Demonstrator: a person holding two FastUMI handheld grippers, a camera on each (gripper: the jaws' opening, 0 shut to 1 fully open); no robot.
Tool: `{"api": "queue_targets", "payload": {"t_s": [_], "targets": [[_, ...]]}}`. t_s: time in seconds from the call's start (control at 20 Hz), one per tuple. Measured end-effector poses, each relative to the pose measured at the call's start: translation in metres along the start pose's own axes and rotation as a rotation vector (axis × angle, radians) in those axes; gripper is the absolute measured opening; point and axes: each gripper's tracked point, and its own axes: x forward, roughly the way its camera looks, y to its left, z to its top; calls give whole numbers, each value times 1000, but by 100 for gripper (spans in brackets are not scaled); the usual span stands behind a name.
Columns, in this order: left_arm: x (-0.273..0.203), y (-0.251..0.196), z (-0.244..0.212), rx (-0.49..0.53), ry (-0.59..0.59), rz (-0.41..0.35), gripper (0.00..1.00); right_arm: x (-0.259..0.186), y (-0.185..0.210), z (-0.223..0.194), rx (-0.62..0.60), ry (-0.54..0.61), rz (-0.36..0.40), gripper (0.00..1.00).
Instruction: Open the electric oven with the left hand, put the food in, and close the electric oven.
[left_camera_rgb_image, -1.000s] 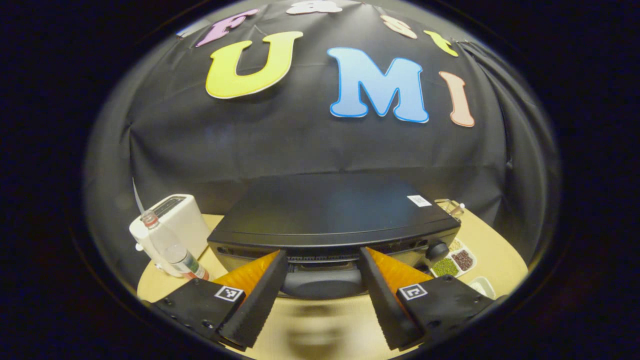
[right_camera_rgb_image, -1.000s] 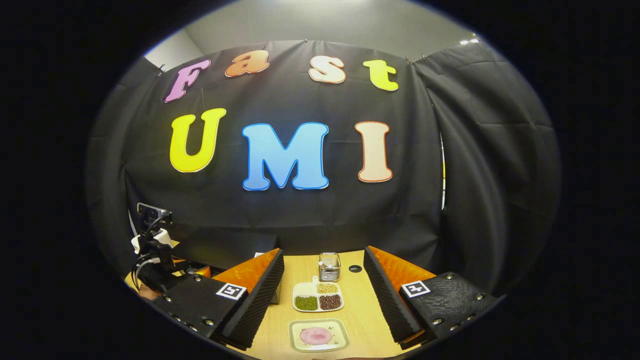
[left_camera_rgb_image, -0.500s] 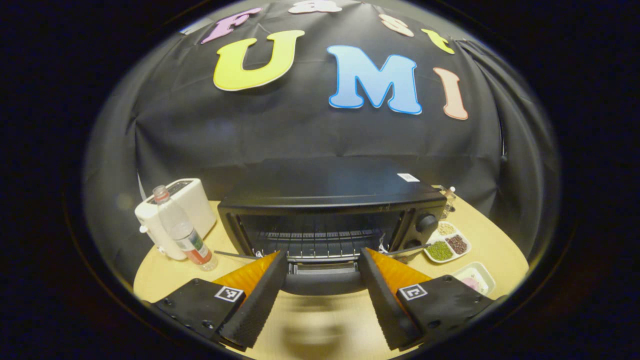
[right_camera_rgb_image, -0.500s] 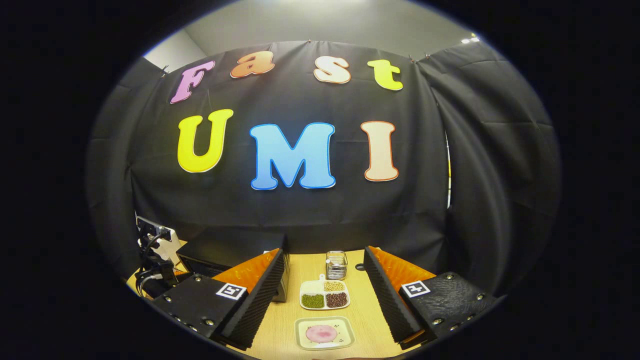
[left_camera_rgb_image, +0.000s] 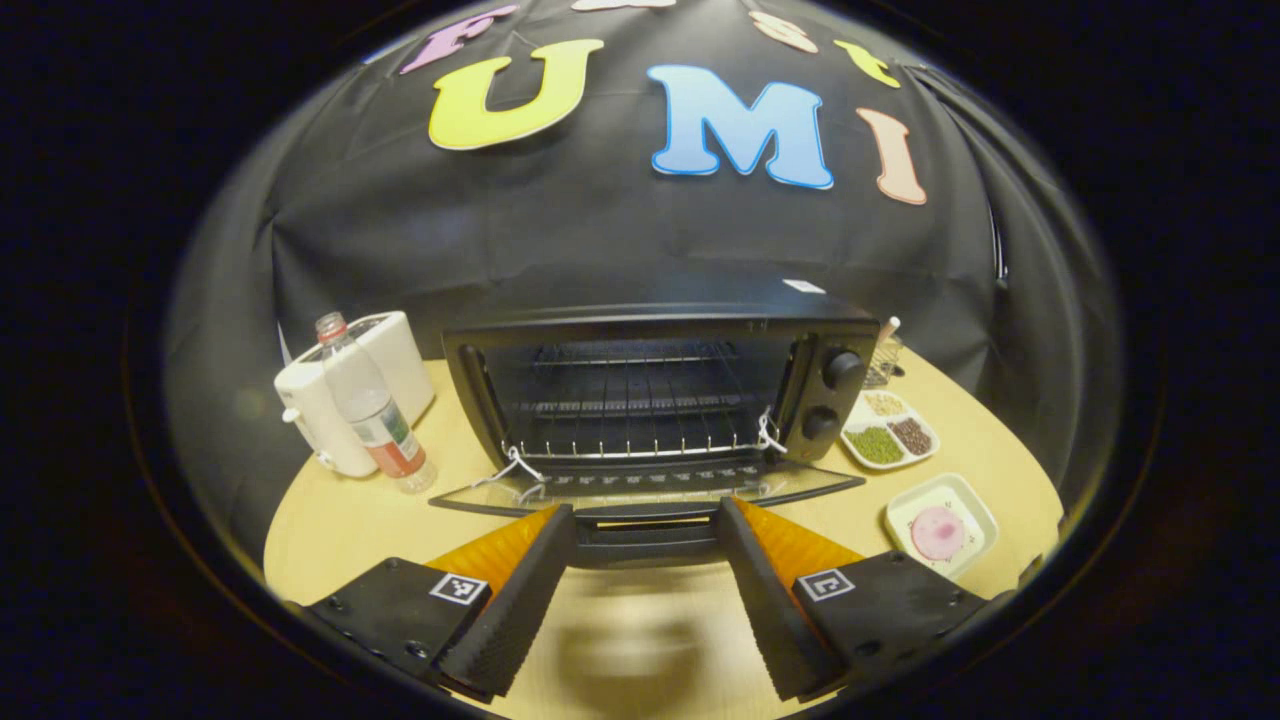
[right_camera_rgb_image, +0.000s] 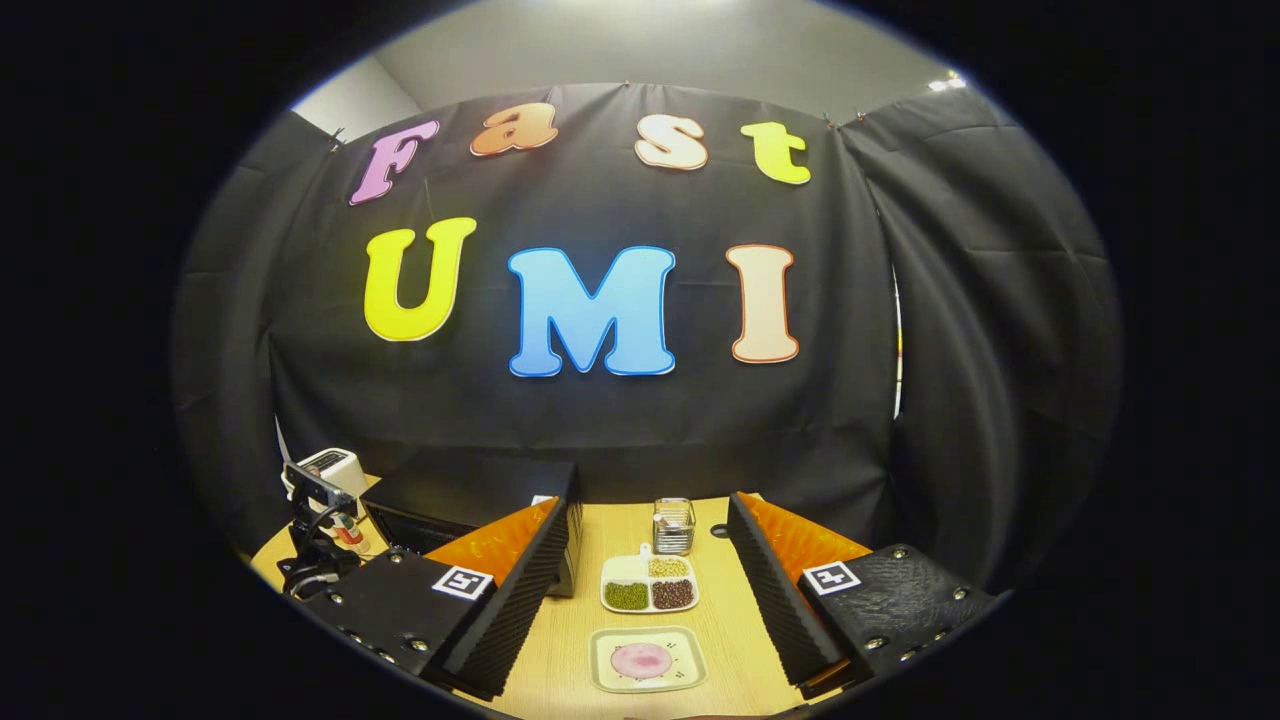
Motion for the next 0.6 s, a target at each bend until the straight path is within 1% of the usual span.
{"api": "queue_targets", "payload": {"t_s": [0.05, 0.1, 0.15, 0.2, 0.25, 0.3, 0.35, 0.4, 0.5, 0.6], "targets": [[0, 0, -10, -5, 24, -7, 96, -2, 0, 0, 1, 2, 0, 97], [0, 0, -20, -13, 47, -13, 95, -3, -1, -1, 0, 4, -1, 100], [2, -1, -29, -20, 68, -21, 98, -3, -2, -1, 0, 7, -2, 100], [1, -1, -33, -26, 79, -21, 96, -5, -4, -3, 0, 10, -3, 100], [-2, 1, -30, -29, 71, -18, 98, -5, -4, -3, 0, 15, -2, 100], [-5, 2, -22, -30, 51, -15, 96, -6, -5, -6, 0, 21, -1, 97], [-13, 2, -11, -28, 23, -15, 98, -6, -6, -9, 2, 30, 2, 100], [-20, 0, 3, -21, -6, -15, 97, -5, -8, -13, 5, 48, 9, 97], [-41, -1, 40, -10, -83, -20, 99, 0, -9, -32, 9, 109, 36, 97], [-63, -5, 81, -9, -176, -31, 96, 5, -14, -54, 20, 189, 55, 97]]}}
